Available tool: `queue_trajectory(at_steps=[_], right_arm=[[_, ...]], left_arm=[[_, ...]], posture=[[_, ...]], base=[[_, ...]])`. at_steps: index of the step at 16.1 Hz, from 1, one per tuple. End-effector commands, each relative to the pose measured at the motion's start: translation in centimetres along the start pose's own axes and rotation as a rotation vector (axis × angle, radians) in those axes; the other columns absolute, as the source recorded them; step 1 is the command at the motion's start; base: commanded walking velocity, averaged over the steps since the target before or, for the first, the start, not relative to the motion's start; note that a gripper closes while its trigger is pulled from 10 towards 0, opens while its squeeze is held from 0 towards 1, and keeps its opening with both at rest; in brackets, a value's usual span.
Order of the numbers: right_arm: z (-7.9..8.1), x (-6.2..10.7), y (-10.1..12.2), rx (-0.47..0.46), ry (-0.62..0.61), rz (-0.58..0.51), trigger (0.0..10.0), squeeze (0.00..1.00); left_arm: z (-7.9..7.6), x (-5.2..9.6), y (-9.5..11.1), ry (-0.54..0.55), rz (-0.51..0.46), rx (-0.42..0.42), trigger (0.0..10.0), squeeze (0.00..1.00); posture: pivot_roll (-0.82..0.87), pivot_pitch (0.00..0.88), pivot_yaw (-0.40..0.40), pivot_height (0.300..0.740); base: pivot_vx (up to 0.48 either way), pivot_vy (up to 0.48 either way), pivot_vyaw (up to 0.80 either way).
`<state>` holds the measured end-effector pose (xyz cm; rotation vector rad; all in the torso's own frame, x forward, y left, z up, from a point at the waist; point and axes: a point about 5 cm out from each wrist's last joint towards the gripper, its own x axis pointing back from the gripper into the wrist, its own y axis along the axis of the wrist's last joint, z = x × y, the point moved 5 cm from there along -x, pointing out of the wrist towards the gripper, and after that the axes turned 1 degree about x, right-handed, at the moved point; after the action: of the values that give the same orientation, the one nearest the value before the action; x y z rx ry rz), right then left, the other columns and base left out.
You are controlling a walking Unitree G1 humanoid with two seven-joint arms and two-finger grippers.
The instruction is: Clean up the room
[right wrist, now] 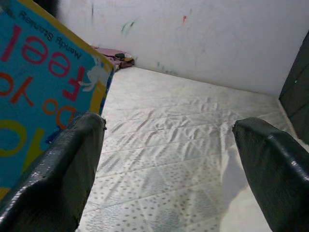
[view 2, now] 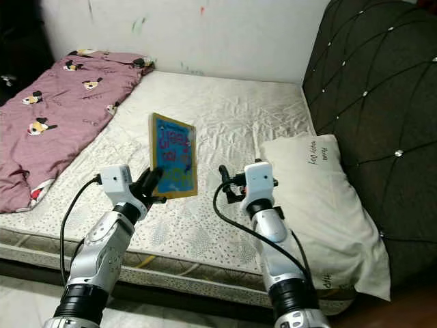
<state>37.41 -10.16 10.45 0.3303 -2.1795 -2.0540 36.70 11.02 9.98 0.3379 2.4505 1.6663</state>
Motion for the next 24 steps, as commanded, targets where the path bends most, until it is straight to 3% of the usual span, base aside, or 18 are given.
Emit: queue_trajectory(at_steps=[1,10,17,24], right_arm=[[0.02,-0.23,0.32,-0.004,-0.001,-0.006,10.0,0.00],[0.10,-0.25,0.26,-0.003,0.004,-0.003,10.0,0.00],[0.18,-0.31,0.24,-0.010,0.004,0.000,10.0,0.00],[0.17,-0.39,0.16,-0.017,0.004,0.004,10.0,0.00]], left_arm=[[-0.40,-0.38,1.36,-0.023,-0.046,-0.019,10.0,0.00],[-0.16,-0.41,1.18,-0.010,-0.032,-0.017,10.0,0.00],[-0.10,-0.44,1.27,-0.011,-0.034,-0.018,10.0,0.00],[0.08,-0.48,1.42,-0.005,-0.044,0.007,10.0,0.00]], posture=[[-0.01,0.000,-0.025,0.740],[-0.01,0.000,-0.024,0.740],[-0.01,0.000,-0.020,0.740],[-0.01,0.000,-0.019,0.740]], base=[[0.000,0.000,0.00],[0.000,0.000,0.00],[0.000,-0.462,0.00],[0.000,0.000,0.00]])
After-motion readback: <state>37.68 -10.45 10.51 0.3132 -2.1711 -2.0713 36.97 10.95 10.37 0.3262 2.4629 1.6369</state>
